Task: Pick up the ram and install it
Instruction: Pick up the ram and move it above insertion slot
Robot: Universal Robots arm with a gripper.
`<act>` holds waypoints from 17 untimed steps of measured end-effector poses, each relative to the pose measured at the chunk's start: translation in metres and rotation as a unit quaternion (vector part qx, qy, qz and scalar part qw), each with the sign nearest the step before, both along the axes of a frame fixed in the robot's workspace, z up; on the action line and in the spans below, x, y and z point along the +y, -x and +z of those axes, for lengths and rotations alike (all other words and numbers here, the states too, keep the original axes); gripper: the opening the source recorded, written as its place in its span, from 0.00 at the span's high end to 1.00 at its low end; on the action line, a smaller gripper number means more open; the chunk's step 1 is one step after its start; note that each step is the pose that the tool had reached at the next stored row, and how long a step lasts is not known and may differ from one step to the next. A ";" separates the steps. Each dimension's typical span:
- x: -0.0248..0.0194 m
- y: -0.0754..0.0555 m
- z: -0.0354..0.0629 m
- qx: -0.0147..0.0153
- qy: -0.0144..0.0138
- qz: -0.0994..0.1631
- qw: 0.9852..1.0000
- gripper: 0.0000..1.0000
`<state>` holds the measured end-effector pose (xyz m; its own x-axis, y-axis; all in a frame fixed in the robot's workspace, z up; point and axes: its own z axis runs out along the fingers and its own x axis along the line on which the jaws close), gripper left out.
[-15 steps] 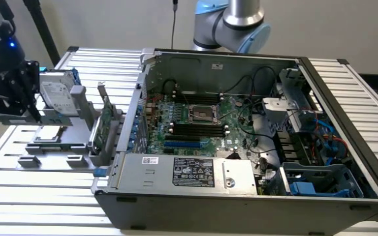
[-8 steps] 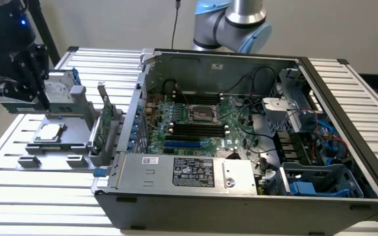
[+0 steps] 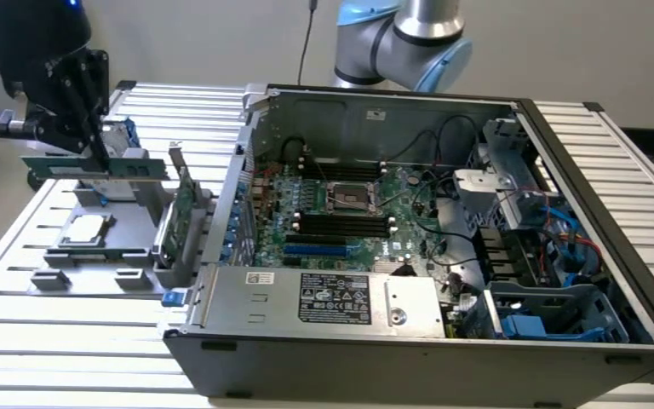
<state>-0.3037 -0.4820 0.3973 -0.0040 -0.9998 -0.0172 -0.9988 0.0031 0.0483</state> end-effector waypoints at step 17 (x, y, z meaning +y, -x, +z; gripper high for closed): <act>0.0000 -0.076 0.0057 0.001 -0.015 0.005 1.000 0.86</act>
